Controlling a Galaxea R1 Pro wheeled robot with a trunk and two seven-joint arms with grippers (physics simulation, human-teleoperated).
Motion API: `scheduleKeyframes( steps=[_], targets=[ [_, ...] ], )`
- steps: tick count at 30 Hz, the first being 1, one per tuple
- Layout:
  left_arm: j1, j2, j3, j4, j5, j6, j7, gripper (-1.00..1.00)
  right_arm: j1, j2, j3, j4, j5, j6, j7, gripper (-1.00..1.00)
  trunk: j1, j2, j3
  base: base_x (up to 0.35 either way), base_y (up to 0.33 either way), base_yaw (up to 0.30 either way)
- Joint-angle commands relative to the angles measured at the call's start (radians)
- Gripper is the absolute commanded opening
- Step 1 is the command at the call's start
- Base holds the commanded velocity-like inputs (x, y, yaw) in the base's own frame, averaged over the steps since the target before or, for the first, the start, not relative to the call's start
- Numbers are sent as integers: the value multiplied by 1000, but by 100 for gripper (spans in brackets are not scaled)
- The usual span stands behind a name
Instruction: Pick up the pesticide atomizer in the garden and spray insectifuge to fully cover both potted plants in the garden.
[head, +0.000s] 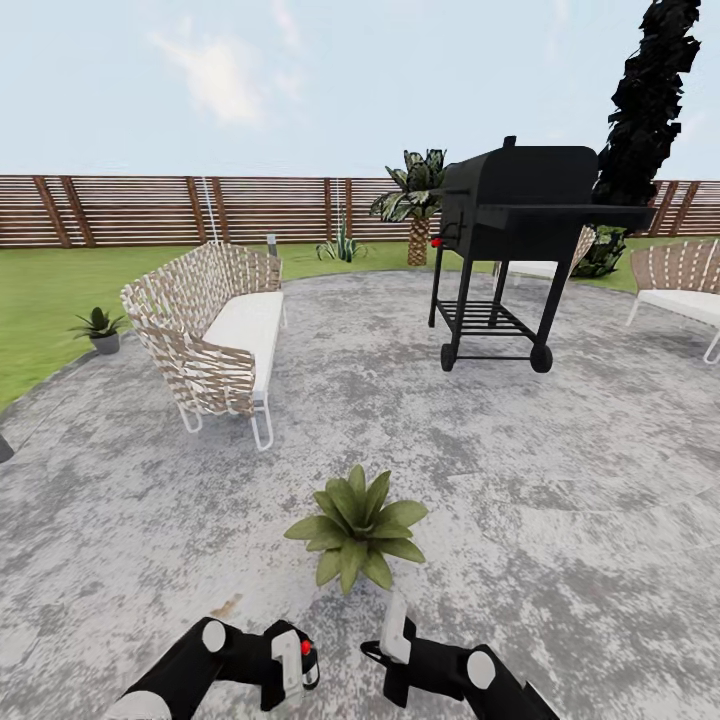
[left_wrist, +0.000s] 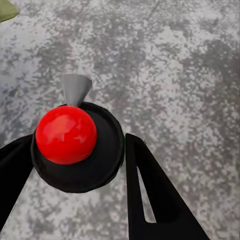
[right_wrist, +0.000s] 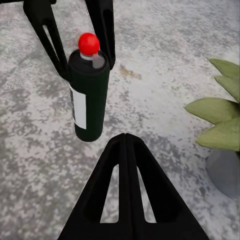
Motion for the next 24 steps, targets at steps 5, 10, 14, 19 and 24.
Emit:
scheduleKeyframes(
  steps=[5,10,14,19,24],
  targets=[
    [-11,-27,8,-1,-9,-3,-4,-100,0,0,-1,-2,9,-5,0,-100,0,0,-1,0,0,0],
    [-14,-54,8,-1,-10,-3,-5,-100,0,0,-1,-2,9,-5,0,-100,0,0,-1,0,0,0],
    [-14,-65,8,-1,-20,-3,-4,-100,0,0,-1,-2,9,-5,0,-100,0,0,-1,0,0,0],
    [-14,-80,10,0,-49,-2,-4,-100,0,0,-1,-2,9,-5,0,-100,0,0,-1,0,0,0],
    [-14,-91,10,0,-52,-2,-4,-100,0,-1,-2,-2,10,-6,0,-100,0,0,-1,0,0,0]
  ],
)
